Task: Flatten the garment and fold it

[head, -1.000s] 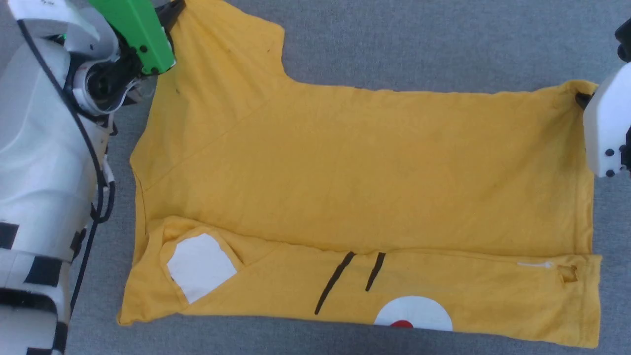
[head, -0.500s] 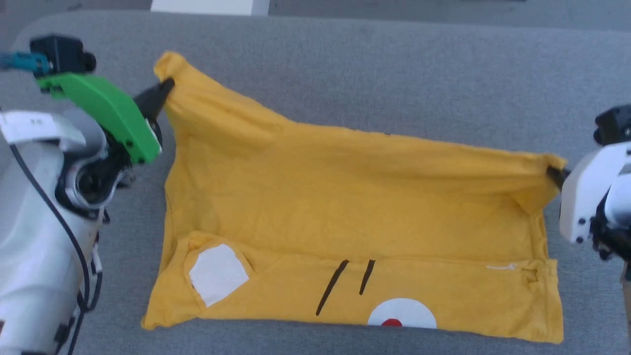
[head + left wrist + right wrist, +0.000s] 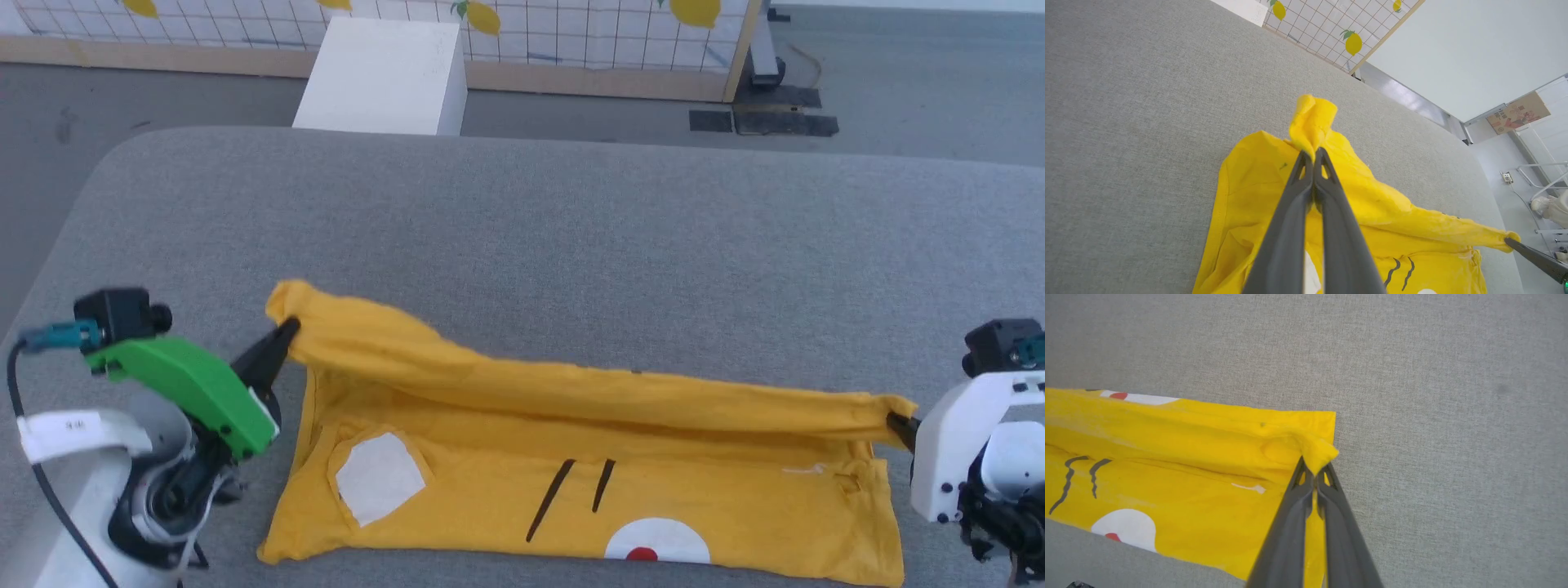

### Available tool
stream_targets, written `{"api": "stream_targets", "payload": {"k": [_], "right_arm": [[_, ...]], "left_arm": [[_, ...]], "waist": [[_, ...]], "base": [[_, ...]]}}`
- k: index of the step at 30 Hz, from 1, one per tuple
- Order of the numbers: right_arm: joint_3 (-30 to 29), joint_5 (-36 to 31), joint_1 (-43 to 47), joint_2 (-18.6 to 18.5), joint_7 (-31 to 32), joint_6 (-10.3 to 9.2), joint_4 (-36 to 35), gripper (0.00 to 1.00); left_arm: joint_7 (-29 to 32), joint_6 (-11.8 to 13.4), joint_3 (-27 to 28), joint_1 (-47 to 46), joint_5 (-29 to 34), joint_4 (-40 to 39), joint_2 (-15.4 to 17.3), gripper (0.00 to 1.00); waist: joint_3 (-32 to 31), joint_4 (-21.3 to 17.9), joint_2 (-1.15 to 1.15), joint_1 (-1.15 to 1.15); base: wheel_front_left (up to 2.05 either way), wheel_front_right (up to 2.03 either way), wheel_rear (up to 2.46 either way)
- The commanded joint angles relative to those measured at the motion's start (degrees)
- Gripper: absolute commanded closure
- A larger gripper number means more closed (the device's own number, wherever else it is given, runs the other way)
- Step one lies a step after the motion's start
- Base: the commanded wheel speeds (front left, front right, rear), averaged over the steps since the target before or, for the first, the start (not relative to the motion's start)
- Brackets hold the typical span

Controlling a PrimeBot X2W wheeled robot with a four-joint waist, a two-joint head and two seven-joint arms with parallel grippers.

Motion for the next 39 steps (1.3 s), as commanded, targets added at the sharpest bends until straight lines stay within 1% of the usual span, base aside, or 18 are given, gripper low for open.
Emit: {"api": "stream_targets", "payload": {"k": [1, 5, 8, 15, 16, 17, 18, 20, 22, 26, 29, 30, 31, 33, 36, 37, 38, 39], "right_arm": [[-0.3, 0.3, 1.2, 0.5, 0.0, -0.09, -0.2, 1.0], [0.0, 0.1, 3.0, 1.2, -0.2, -0.09, 0.4, 1.0], [0.6, -0.2, 4.2, 1.7, -0.4, -0.09, 1.4, 1.0], [1.8, -0.3, 6.0, 2.4, -1.4, -0.09, 4.8, 1.0], [1.8, -0.2, 5.9, 2.5, -1.8, -0.09, 5.0, 0.88], [1.9, -0.2, 5.9, 2.4, -2.4, -0.09, 5.2, 0.26], [2.0, -0.2, 6.0, 2.3, -2.5, -0.09, 5.3, 0.0], [1.6, 0.6, 6.4, 2.3, -2.7, -0.09, 5.0, 0.0], [1.2, 1.5, 7.1, 2.2, -2.7, -0.09, 3.8, 0.0], [-0.7, 4.9, 9.3, 1.9, -1.0, -0.09, -1.2, 0.0], [-3.9, 7.0, 11.1, 2.0, 1.3, -0.09, -6.0, 0.0], [-6.0, 8.0, 11.5, 2.0, 2.8, -0.09, -9.0, 0.0], [-7.1, 8.3, 11.5, 2.1, 3.3, -0.09, -10.0, 0.0], [-8.4, 7.9, 11.1, 1.3, 4.4, -0.09, -11.1, 0.0], [-8.5, 8.0, 9.8, 0.7, 6.1, -0.09, -10.2, 0.0], [-8.1, 8.2, 9.3, 0.4, 6.7, -0.09, -9.7, 0.0], [-7.7, 8.8, 8.7, 0.2, 7.3, -0.09, -8.8, 0.0], [-7.7, 9.2, 8.1, 0.1, 7.7, -0.09, -7.9, 0.0]], "left_arm": [[-0.5, 0.6, 0.3, 2.5, -0.7, -0.6, -0.1, 1.0], [-2.0, 1.5, 1.2, 7.8, -2.4, -1.2, -1.1, 1.0], [-2.6, 2.0, 1.3, 10.8, -3.4, -0.2, -1.9, 1.0], [-1.9, 3.3, -0.6, 12.7, -4.1, 6.2, -4.4, 1.0], [-1.8, 3.6, -0.8, 12.6, -4.0, 7.1, -4.5, 0.83], [-1.6, 4.1, -0.9, 12.6, -4.0, 8.1, -4.6, 0.19], [-1.3, 4.5, -1.1, 12.6, -3.9, 8.8, -4.5, 0.0], [-0.1, 5.6, -1.5, 12.8, -3.8, 9.8, -4.1, 0.0], [0.7, 7.0, -1.8, 12.9, -3.1, 10.2, -3.0, 0.0], [2.4, 9.6, -1.5, 13.3, -2.5, 9.1, -0.6, 0.0], [2.0, 11.0, -0.3, 13.0, -1.8, 6.1, 1.2, 0.0], [-0.5, 10.9, 1.0, 12.2, -0.5, 3.4, 2.2, 0.0], [-2.1, 10.3, 1.8, 11.8, -0.1, 2.1, 2.2, 0.0], [-7.4, 8.2, 3.2, 10.5, 2.4, -0.5, 2.5, 0.0], [-15.9, 4.9, 4.1, 8.9, 7.1, -2.2, 2.5, 0.0], [-18.4, 4.1, 4.0, 8.3, 9.0, -2.4, 2.6, 0.0], [-22.4, 3.2, 4.1, 7.5, 11.9, -2.6, 2.7, 0.0], [-25.1, 2.3, 3.9, 6.9, 13.4, -2.6, 2.2, 0.0]], "waist": [[-0.5, -0.2, 0.0, 0.01], [-0.2, -0.4, 0.0, 0.01], [0.3, -0.4, 0.0, 0.01], [1.1, 0.0, 0.0, 0.01], [1.0, -0.1, 0.0, 0.01], [0.8, -0.2, 0.0, 0.01], [0.6, -0.2, 0.0, 0.01], [-0.2, -0.4, 0.0, 0.01], [-1.0, -0.5, 0.0, 0.01], [-2.5, -0.6, 0.0, 0.01], [-3.2, -0.5, 0.0, 0.01], [-3.3, -0.4, 0.0, 0.01], [-3.3, -0.3, 0.0, 0.01], [-2.9, -0.2, 0.0, 0.01], [-1.9, 0.1, 0.0, 0.01], [-1.5, 0.1, 0.0, 0.01], [-1.0, 0.2, 0.0, 0.01], [-0.6, 0.4, 0.0, 0.01]], "base": [[0.0, 0.0, 0.0], [0.0, 0.0, 0.0], [0.0, 0.0, 0.0], [0.0, 0.0, 0.0], [0.0, 0.0, 0.0], [0.0, 0.0, 0.0], [0.0, 0.0, 0.0], [0.0, 0.0, 0.0], [0.0, 0.0, 0.0], [0.0, 0.0, 0.0], [0.0, 0.0, 0.0], [0.0, 0.0, 0.0], [0.0, 0.0, 0.0], [0.0, 0.0, 0.0], [0.0, 0.0, 0.0], [0.0, 0.0, 0.0], [0.0, 0.0, 0.0], [0.0, 0.0, 0.0]]}}
